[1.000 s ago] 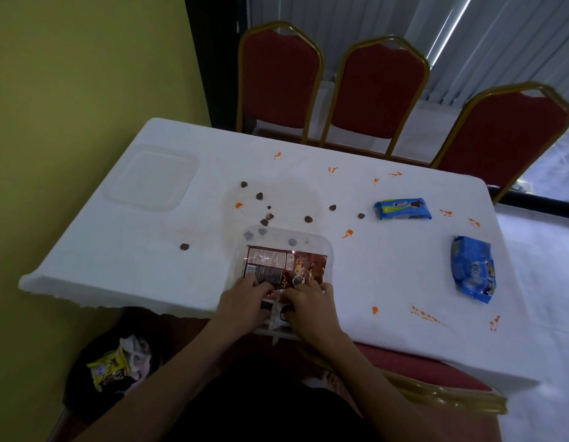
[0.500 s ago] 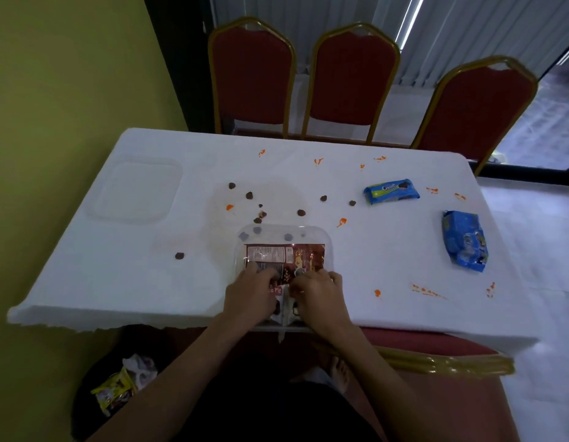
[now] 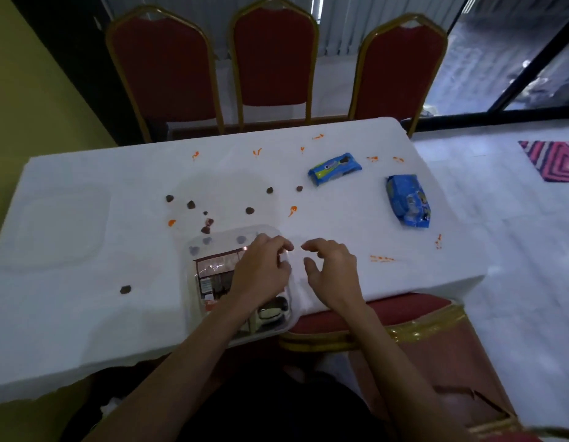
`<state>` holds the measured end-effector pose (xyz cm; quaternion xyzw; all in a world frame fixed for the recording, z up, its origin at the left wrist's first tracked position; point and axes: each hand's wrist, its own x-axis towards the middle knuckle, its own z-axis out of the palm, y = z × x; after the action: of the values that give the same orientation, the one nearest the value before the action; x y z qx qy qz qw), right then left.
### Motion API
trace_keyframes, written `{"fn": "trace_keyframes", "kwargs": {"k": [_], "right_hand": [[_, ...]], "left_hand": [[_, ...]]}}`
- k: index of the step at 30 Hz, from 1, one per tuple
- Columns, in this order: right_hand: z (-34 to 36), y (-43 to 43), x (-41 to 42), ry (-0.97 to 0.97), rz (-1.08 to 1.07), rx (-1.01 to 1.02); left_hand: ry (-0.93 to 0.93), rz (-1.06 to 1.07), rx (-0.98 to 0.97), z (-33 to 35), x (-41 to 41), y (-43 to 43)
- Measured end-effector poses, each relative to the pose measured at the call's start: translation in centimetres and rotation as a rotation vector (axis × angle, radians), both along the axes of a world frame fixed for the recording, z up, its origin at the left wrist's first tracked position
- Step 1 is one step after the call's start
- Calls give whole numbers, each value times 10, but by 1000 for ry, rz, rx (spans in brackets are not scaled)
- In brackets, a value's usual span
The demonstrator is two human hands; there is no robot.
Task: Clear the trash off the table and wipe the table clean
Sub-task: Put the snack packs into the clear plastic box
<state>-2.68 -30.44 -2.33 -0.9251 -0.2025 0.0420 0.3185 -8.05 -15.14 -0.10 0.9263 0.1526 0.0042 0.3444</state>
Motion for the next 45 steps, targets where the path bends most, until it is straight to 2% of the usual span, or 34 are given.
{"fn": "trace_keyframes", "kwargs": {"k": [7,13,17,21,27,32,37,41,45], "right_hand": [[0,-60,67,67,-108,50],[-3,-108,143,116,-181,89],[-16,-127,194,124,-225,53],[-34,-144,238,155,-306,-63],[-54,-159,271,191,-380,-199],[-70,-155,285,327,-384,-280],[-83,-150,286,290,-376,-271],[-79,-151,293,310,-421,-221],[-67,-156,289,390,-514,-10]], "left_hand": [[-7,-61,-143,-1,80,-55],[103,-45,-130,-14,149,-88],[155,-60,-38,-30,208,-91],[169,35,65,-49,269,-86],[159,63,281,-66,336,-72],[341,35,407,-82,352,-67],[322,28,519,-95,343,-65],[366,92,418,-93,335,-77],[304,183,111,-77,320,-90]]}}
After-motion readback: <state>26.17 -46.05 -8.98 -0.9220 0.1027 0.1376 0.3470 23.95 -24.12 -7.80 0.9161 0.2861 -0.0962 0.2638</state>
